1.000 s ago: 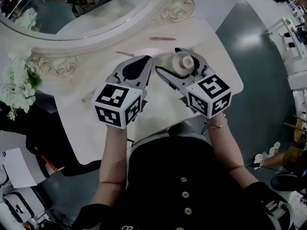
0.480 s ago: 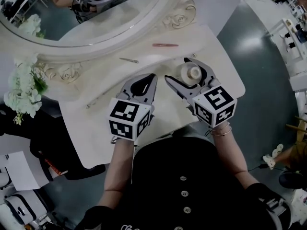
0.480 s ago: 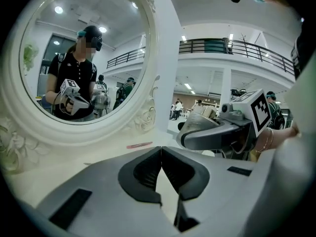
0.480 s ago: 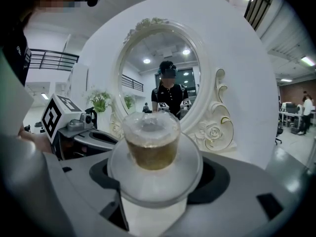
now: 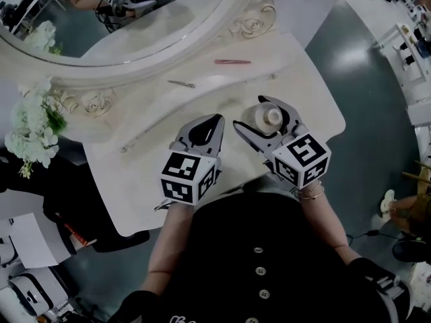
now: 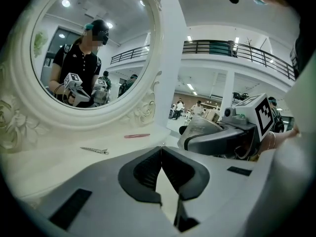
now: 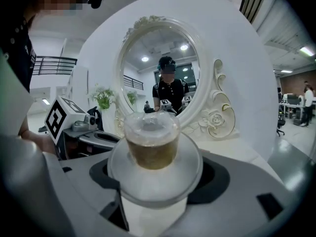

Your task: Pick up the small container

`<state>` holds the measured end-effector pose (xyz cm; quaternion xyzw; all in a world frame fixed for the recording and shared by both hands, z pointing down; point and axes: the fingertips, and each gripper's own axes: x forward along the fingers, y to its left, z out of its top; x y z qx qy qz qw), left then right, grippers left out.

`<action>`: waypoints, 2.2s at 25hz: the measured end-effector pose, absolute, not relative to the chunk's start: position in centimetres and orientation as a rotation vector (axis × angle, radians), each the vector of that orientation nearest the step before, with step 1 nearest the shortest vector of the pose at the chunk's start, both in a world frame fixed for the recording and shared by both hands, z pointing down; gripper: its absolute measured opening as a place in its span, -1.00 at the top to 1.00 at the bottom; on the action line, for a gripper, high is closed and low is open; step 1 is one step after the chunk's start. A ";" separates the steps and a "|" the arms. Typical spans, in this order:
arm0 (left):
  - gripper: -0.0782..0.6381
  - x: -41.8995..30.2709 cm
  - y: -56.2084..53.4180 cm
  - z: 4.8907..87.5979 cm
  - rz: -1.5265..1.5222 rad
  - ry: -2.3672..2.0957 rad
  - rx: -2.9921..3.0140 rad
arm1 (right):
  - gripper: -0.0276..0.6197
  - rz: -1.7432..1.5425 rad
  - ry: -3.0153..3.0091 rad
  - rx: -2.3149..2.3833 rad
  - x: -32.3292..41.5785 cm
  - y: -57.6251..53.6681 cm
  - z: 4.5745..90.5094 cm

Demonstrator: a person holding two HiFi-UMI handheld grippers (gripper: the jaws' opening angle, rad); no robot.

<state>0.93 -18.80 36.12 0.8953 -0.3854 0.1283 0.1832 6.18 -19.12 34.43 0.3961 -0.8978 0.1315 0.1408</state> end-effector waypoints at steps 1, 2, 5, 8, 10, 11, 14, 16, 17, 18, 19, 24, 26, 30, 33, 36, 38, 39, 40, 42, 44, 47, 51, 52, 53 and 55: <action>0.75 1.0 -18.7 36.3 0.372 -1.089 2.526 | -0.14 0.386 -2.588 1.141 6.1 -18.9 34.7; 0.75 1.0 -18.5 36.6 0.382 -1.088 2.526 | -0.14 0.392 -2.584 1.140 6.1 -18.8 34.9; 0.75 1.0 -18.0 37.5 0.409 -1.075 2.517 | -0.14 0.404 -2.571 1.144 6.1 -18.5 35.5; 0.75 1.0 -17.3 38.3 0.434 -1.055 2.504 | -0.14 0.414 -2.555 1.134 6.0 -18.1 36.0; 0.75 1.1 -16.9 38.7 0.450 -1.031 2.502 | -0.14 0.421 -2.545 1.124 6.0 -17.9 36.5; 0.75 1.1 -16.7 38.9 0.459 -1.021 2.502 | -0.14 0.425 -2.541 1.123 6.0 -17.7 36.8; 0.75 1.3 -16.3 39.2 0.477 -1.005 2.505 | -0.14 0.440 -2.533 1.128 6.2 -17.4 37.3; 0.75 1.4 -16.2 39.3 0.481 -1.004 2.503 | -0.14 0.447 -2.532 1.128 6.2 -17.2 37.5; 0.75 1.4 -16.2 39.3 0.481 -1.004 2.502 | -0.14 0.447 -2.531 1.127 6.2 -17.2 37.6; 0.75 1.4 -16.1 39.3 0.480 -1.003 2.501 | -0.14 0.445 -2.528 1.128 6.2 -17.2 37.6; 0.75 1.4 -16.1 39.3 0.478 -1.002 2.501 | -0.14 0.443 -2.524 1.130 6.3 -17.1 37.7; 0.75 1.5 -16.1 39.3 0.476 -0.997 2.503 | -0.14 0.441 -2.518 1.144 6.5 -16.9 37.7; 0.75 1.6 -16.1 39.4 0.477 -0.992 2.504 | -0.14 0.441 -2.514 1.144 6.5 -16.9 37.7; 0.75 1.9 -15.8 39.5 0.480 -0.975 2.499 | -0.14 0.442 -2.510 1.141 6.4 -16.8 37.8; 0.75 2.0 -15.7 39.9 0.495 -0.968 2.491 | -0.14 0.441 -2.509 1.139 6.3 -16.8 37.9; 0.75 1.8 -15.6 40.1 0.499 -0.972 2.480 | -0.14 0.447 -2.515 1.142 6.3 -16.8 37.9; 0.75 1.7 -15.6 40.2 0.496 -0.973 2.476 | -0.14 0.446 -2.517 1.143 6.2 -16.8 37.8; 0.75 1.7 -15.6 40.2 0.495 -0.972 2.475 | -0.14 0.443 -2.518 1.143 6.2 -16.8 37.8; 0.75 1.7 -15.6 40.2 0.494 -0.971 2.476 | -0.14 0.439 -2.520 1.142 6.1 -16.8 37.7; 0.75 1.7 -15.6 40.2 0.493 -0.969 2.478 | -0.14 0.430 -2.523 1.141 6.1 -16.8 37.6; 0.75 1.8 -15.6 40.1 0.492 -0.966 2.480 | -0.14 0.425 -2.525 1.141 6.1 -16.8 37.4; 0.75 1.9 -15.6 40.1 0.491 -0.964 2.481 | -0.14 0.429 -2.525 1.147 6.1 -16.9 37.4; 0.75 1.9 -15.5 40.1 0.494 -0.962 2.480 | -0.14 0.426 -2.520 1.148 6.1 -16.9 37.4; 0.75 1.9 -15.6 40.1 0.494 -0.961 2.481 | -0.14 0.425 -2.519 1.147 6.1 -16.9 37.4; 0.75 1.9 -15.6 40.1 0.494 -0.960 2.482 | -0.14 0.426 -2.517 1.145 6.1 -16.9 37.5; 0.75 1.9 -15.6 40.2 0.494 -0.960 2.482 | -0.14 0.431 -2.516 1.139 6.0 -16.9 37.5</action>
